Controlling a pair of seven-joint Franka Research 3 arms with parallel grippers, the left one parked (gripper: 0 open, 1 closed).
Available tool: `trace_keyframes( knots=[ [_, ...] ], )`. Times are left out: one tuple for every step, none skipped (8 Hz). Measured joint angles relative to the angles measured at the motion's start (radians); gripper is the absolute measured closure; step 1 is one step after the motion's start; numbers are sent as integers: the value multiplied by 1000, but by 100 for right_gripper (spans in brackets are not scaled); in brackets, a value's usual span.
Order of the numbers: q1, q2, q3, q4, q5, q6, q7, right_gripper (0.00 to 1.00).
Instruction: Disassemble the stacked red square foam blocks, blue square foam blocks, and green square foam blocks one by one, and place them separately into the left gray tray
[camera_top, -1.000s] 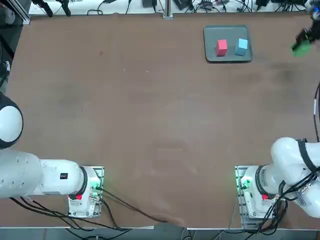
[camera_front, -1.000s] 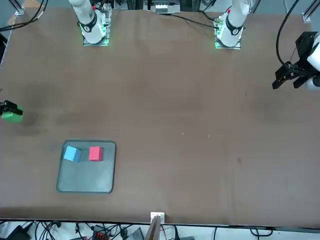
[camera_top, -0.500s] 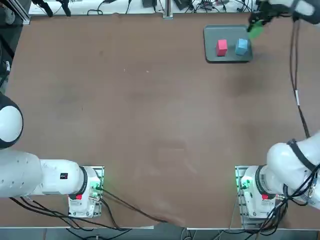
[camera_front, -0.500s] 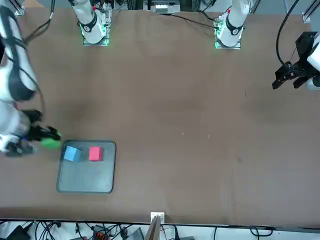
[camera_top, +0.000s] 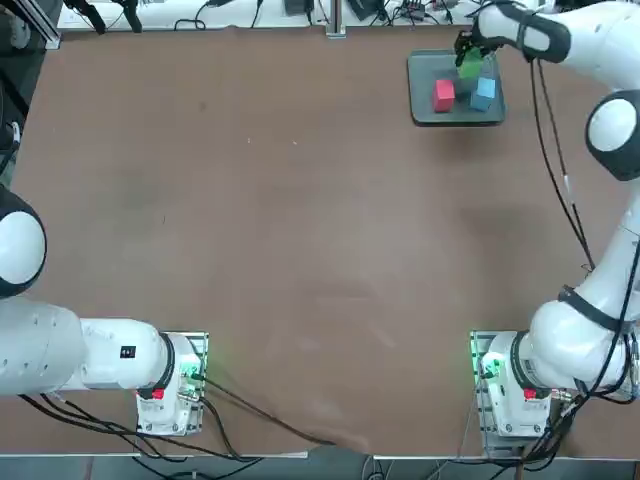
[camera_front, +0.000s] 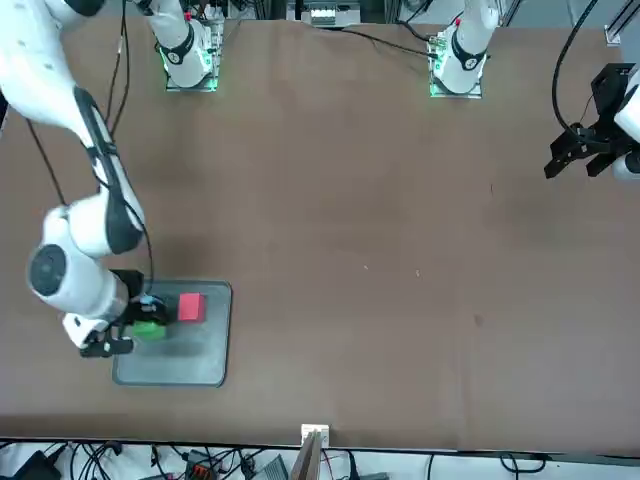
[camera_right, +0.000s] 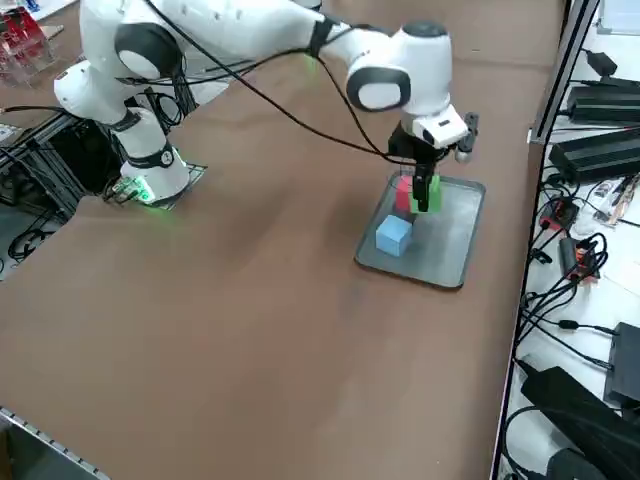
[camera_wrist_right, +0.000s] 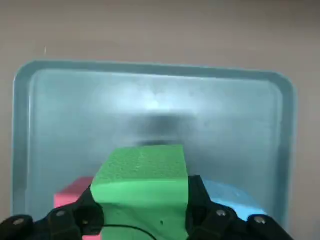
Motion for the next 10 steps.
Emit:
trace_keyframes(
  knots=[
    [5, 33, -12, 9, -2, 54, 14, 24],
    [3, 59, -26, 15, -2, 104, 15, 24],
    [2, 78, -40, 22, -2, 147, 15, 24],
    [3, 91, -48, 24, -2, 182, 15, 22],
    [9, 98, -50, 24, -2, 209, 21, 7],
    [24, 98, -55, 27, -2, 219, 29, 0],
    [38, 98, -59, 32, -2, 220, 34, 0],
    [42, 97, -61, 36, -2, 214, 34, 0],
    [42, 91, -62, 45, -2, 180, 34, 0],
    [42, 72, -62, 60, -3, 96, 34, 0]
  ],
)
